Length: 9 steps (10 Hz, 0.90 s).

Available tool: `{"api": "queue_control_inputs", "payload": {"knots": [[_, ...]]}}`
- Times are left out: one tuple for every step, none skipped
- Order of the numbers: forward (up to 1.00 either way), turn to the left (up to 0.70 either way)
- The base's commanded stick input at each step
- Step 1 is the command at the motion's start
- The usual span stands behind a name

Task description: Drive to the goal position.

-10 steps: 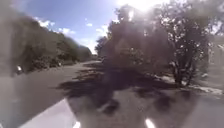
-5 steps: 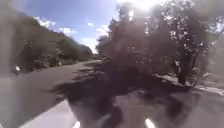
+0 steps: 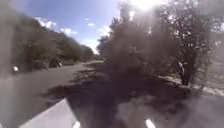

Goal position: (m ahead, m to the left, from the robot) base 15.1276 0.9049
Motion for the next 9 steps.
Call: {"api": "queue_control_inputs", "payload": {"knots": [[0.5, 0.0], [0.5, 0.0], [0.5, 0.0], [0.5, 0.0], [0.5, 0.0], [0.5, 0.0], [0.5, 0.0], [0.5, 0.0], [0.5, 0.0]]}}
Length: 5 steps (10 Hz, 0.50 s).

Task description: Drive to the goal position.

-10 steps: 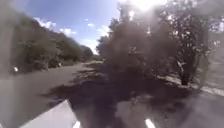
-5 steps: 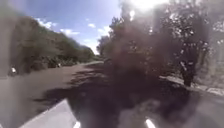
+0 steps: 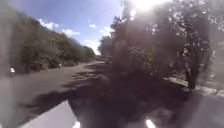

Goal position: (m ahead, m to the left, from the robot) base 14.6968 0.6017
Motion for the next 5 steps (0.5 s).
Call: {"api": "queue_control_inputs", "payload": {"knots": [[0.5, 0.0], [0.5, 0.0], [0.5, 0.0], [0.5, 0.0], [0.5, 0.0]]}}
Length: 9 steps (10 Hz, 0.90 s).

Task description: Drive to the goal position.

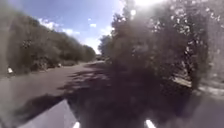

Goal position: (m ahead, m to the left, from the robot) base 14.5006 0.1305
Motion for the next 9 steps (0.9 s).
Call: {"api": "queue_control_inputs", "payload": {"knots": [[0.5, 0.0], [0.5, 0.0], [0.5, 0.0], [0.5, 0.0], [0.5, 0.0], [0.5, 0.0], [0.5, 0.0], [0.5, 0.0], [0.5, 0.0]]}}
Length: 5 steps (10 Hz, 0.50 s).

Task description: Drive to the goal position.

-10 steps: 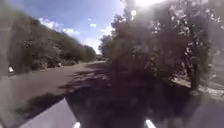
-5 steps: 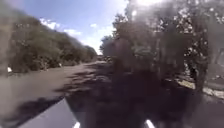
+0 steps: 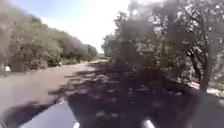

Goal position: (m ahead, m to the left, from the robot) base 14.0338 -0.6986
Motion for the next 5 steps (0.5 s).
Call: {"api": "queue_control_inputs", "payload": {"knots": [[0.5, 0.0], [0.5, 0.0], [0.5, 0.0], [0.5, 0.0], [0.5, 0.0]]}}
